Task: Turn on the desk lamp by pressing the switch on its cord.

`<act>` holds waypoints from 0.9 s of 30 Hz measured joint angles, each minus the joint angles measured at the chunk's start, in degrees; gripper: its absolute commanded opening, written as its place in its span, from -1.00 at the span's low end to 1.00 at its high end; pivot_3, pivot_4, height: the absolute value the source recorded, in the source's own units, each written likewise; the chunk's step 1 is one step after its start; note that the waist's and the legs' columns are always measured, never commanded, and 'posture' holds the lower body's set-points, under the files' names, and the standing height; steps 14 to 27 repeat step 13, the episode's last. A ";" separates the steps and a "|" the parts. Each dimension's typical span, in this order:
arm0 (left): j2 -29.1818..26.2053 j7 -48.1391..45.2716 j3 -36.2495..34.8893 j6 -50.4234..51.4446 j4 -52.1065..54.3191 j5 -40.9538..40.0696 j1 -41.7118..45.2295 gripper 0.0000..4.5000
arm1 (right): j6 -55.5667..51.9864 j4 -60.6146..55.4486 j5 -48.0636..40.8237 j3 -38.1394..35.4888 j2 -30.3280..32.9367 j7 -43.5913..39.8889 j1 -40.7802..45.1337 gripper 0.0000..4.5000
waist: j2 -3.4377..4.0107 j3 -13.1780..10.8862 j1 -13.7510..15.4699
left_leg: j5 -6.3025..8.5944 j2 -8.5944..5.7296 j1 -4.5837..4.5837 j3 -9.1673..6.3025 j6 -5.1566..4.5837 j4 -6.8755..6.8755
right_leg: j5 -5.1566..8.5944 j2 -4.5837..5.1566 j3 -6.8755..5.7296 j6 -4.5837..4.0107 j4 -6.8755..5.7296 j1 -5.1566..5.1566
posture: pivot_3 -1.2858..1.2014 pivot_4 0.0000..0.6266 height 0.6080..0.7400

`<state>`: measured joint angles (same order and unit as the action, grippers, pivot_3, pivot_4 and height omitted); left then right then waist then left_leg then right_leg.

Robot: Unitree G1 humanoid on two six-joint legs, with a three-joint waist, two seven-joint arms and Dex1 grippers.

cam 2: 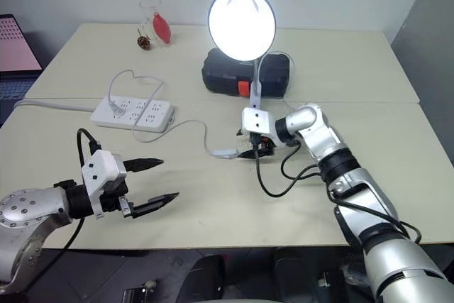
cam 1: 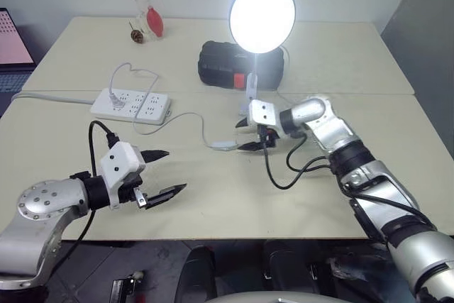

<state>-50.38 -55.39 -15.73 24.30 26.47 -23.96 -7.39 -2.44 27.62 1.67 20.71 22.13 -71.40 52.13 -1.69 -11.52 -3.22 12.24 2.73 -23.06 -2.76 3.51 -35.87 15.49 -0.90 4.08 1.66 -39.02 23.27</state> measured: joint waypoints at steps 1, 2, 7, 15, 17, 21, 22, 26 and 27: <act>-0.43 0.35 -0.08 0.44 0.01 0.37 -0.59 1.00 | -1.61 -3.71 -0.95 -0.77 1.47 -0.66 -1.49 0.90 | 0.00 0.00 0.01 | 0.00 0.00 0.00 0.00 0.00 0.01 | 0.02 0.00 0.01 -0.01 0.00 0.00 | 0.03 -0.52 1.00; -0.66 1.01 -0.08 0.90 0.19 0.65 -0.89 1.00 | -3.39 -6.97 -1.54 -1.61 2.93 -1.08 -2.92 0.96 | 0.01 -0.01 -0.02 | 0.00 0.00 0.00 0.01 0.00 0.03 | 0.03 0.00 0.01 -0.02 0.00 0.01 | 0.03 -0.52 1.00; -1.02 2.26 -2.79 2.99 1.57 0.34 -2.03 1.00 | -8.62 -21.30 -5.97 -5.59 10.57 -2.85 -10.12 0.96 | 0.01 -0.01 0.09 | 0.00 0.00 0.02 0.00 0.00 0.04 | 0.07 0.01 -0.02 -0.07 -0.01 0.02 | 0.03 -0.52 1.00; -2.29 0.89 -5.92 6.67 2.66 -3.12 -2.61 1.00 | -13.43 -30.92 -10.06 -10.64 17.99 -2.95 -16.88 0.96 | 0.00 0.00 -0.08 | 0.00 0.01 0.10 0.05 0.00 0.02 | 0.15 0.00 0.02 -0.21 -0.02 -0.02 | 0.03 -0.52 1.00; -2.29 0.89 -5.92 6.67 2.66 -3.12 -2.61 1.00 | -13.43 -30.92 -10.06 -10.64 17.99 -2.95 -16.88 0.96 | 0.00 0.00 -0.08 | 0.00 0.01 0.10 0.05 0.00 0.02 | 0.15 0.00 0.02 -0.21 -0.02 -0.02 | 0.03 -0.52 1.00; -2.29 0.89 -5.92 6.67 2.66 -3.12 -2.61 1.00 | -13.43 -30.92 -10.06 -10.64 17.99 -2.95 -16.88 0.96 | 0.00 0.00 -0.08 | 0.00 0.01 0.10 0.05 0.00 0.02 | 0.15 0.00 0.02 -0.21 -0.02 -0.02 | 0.03 -0.52 1.00; -2.29 0.89 -5.92 6.67 2.66 -3.12 -2.61 1.00 | -13.43 -30.92 -10.06 -10.64 17.99 -2.95 -16.88 0.96 | 0.00 0.00 -0.08 | 0.00 0.01 0.10 0.05 0.00 0.02 | 0.15 0.00 0.02 -0.21 -0.02 -0.02 | 0.03 -0.52 1.00; -2.29 0.89 -5.92 6.67 2.66 -3.12 -2.61 1.00 | -13.43 -30.92 -10.06 -10.64 17.99 -2.95 -16.88 0.96 | 0.00 0.00 -0.08 | 0.00 0.01 0.10 0.05 0.00 0.02 | 0.15 0.00 0.02 -0.21 -0.02 -0.02 | 0.03 -0.52 1.00; -2.29 0.89 -5.92 6.67 2.66 -3.12 -2.61 1.00 | -13.43 -30.92 -10.06 -10.64 17.99 -2.95 -16.88 0.96 | 0.00 0.00 -0.08 | 0.00 0.01 0.10 0.05 0.00 0.02 | 0.15 0.00 0.02 -0.21 -0.02 -0.02 | 0.03 -0.52 1.00</act>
